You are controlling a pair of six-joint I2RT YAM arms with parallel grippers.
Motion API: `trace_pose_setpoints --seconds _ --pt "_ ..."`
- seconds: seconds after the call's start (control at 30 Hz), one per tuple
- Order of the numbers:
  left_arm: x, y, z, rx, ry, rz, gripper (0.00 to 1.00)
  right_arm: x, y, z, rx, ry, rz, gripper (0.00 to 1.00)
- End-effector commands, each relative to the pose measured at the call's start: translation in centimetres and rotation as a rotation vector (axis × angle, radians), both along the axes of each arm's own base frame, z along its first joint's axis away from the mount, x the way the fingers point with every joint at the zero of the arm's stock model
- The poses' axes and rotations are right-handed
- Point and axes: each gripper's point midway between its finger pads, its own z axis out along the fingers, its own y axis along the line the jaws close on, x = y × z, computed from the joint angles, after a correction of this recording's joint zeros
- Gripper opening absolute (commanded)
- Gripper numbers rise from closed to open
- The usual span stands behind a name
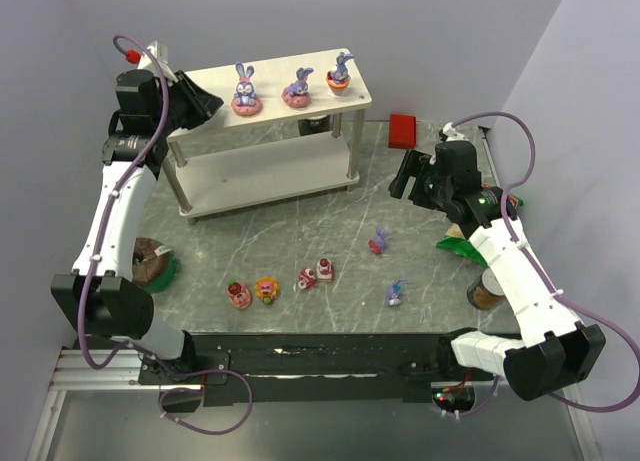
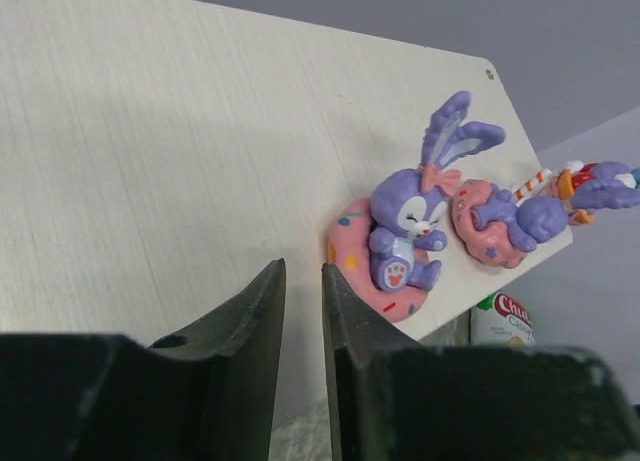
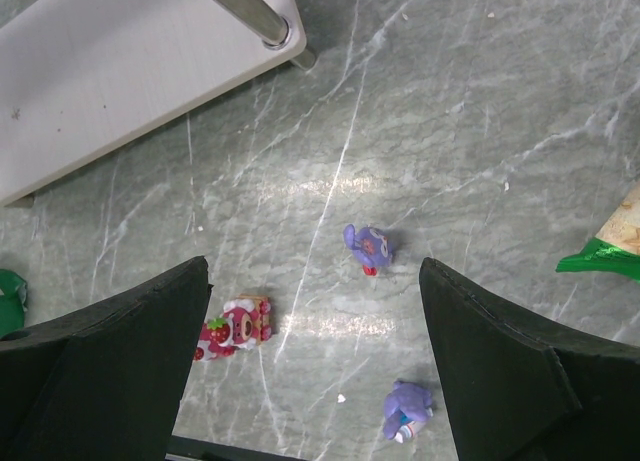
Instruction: Place and organize the plastic toys onto the shelf
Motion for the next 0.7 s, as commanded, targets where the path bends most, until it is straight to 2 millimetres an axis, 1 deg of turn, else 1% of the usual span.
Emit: trace_pose_setpoints --seconds 0.0,0.03,0.1,0.13,0.17,0.23,0.3,0.33,0.53,0.67 --pt "1.3 -0.2 -0.1 0.02 -0.022 -0.005 0.27 0.1 -0.3 1.6 0.005 -0.05 -0.003 0.92" --pt "1.4 -0.4 0.0 0.022 -0.023 -0.015 0.26 0.1 -0.3 1.6 0.005 -0.05 -0.003 0.92" --pt "1.8 -0.6 -0.5 0.028 -0.01 -0.022 0.25 0.1 -0.3 1.5 0.005 -0.047 -0.004 0.92" --pt "1.9 -0.8 -0.3 0.029 -0.014 -0.027 0.22 0.1 -0.3 1.6 0.005 -0.05 -0.003 0.92" --pt "2.1 -1.0 -0.7 0.032 -0.006 -0.034 0.21 0.1 -0.3 1.7 0.008 -0.051 -0.005 0.92" --pt "2.1 -1.1 -0.7 0.039 -0.001 -0.037 0.21 0.1 -0.3 1.6 0.008 -0.048 -0.007 0.92" --pt "1.9 -1.2 -0.7 0.053 -0.004 -0.039 0.21 0.1 -0.4 1.5 0.005 -0.049 -0.012 0.92" --pt "1.9 -1.3 -1.1 0.058 0.001 -0.045 0.21 0.0 -0.4 1.5 0.006 -0.049 -0.013 0.92" --pt "1.1 -1.5 -1.0 0.065 0.005 -0.047 0.2 -0.1 -0.5 1.2 0.01 -0.047 -0.024 0.92" --pt "0.7 -1.7 -0.5 0.065 -0.011 -0.052 0.2 -0.1 -0.5 1.1 0.011 -0.046 -0.025 0.92"
